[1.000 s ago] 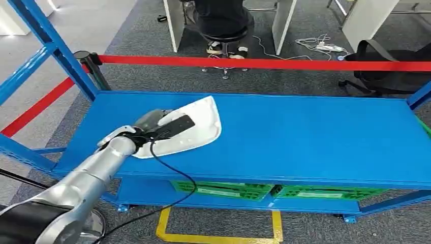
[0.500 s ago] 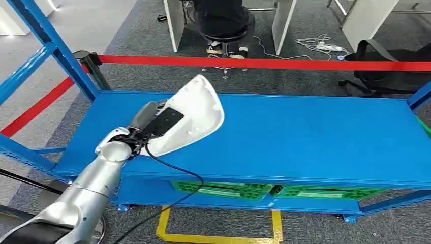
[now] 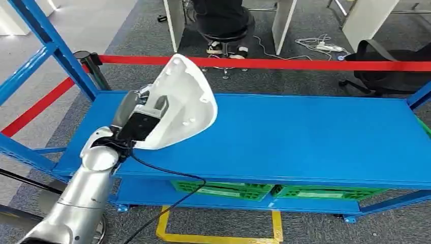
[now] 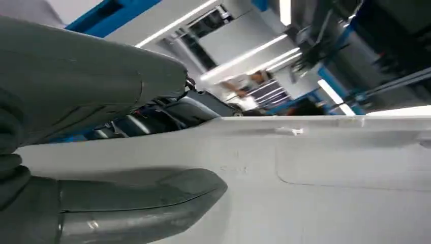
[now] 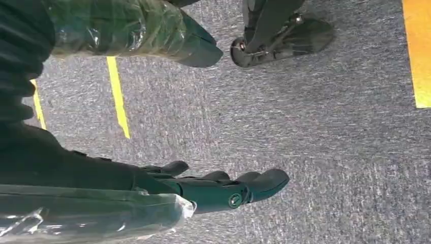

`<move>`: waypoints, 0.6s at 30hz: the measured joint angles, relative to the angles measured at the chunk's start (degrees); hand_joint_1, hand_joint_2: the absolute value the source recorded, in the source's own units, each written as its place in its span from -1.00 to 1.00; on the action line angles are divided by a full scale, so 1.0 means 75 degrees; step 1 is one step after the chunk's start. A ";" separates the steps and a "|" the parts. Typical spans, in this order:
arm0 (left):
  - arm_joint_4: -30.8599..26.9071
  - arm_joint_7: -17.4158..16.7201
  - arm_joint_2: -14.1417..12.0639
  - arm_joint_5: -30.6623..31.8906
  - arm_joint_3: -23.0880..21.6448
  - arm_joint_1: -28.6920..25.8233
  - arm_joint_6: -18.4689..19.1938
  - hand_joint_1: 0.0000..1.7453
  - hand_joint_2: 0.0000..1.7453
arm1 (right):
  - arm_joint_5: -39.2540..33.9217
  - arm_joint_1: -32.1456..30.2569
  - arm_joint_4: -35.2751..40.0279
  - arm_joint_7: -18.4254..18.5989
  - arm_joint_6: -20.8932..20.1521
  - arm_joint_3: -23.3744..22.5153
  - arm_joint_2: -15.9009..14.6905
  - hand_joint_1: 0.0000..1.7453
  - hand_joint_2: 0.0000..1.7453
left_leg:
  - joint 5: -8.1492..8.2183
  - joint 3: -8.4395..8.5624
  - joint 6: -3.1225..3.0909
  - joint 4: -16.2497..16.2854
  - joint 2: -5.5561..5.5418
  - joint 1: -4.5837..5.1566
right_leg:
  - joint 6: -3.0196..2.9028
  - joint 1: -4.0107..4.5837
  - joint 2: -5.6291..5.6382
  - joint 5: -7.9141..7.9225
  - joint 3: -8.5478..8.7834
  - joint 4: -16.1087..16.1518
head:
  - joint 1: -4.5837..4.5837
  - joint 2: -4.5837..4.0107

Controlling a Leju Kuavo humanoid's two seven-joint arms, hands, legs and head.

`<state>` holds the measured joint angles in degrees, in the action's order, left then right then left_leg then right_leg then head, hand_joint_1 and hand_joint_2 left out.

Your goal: Take the parts from the cabinet and place them on the table.

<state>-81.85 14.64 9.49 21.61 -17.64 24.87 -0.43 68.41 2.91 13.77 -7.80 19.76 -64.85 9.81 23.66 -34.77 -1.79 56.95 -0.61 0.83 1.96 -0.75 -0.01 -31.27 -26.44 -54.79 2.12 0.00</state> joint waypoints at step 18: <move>-0.1863 0.0531 -0.0058 -0.0158 -0.0583 -0.0705 -0.0417 1.00 1.00 | 0.0070 0.0019 0.0000 -0.0061 0.0003 -0.0047 0.0044 -1.00 1.00 | 0.0001 0.0001 0.0001 -0.0001 0.0000 0.0000 | -0.0006 0.0000 -0.0002 -0.0004 -0.0022 0.0000 | 0.0003 0.0000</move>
<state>-95.82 18.62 9.05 20.43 -22.01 19.58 -3.56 68.94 3.05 13.77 -8.26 19.78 -65.20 10.14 23.66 -34.76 -1.78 56.94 -0.61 0.83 1.91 -0.75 -0.03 -31.31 -26.60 -54.79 2.14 0.00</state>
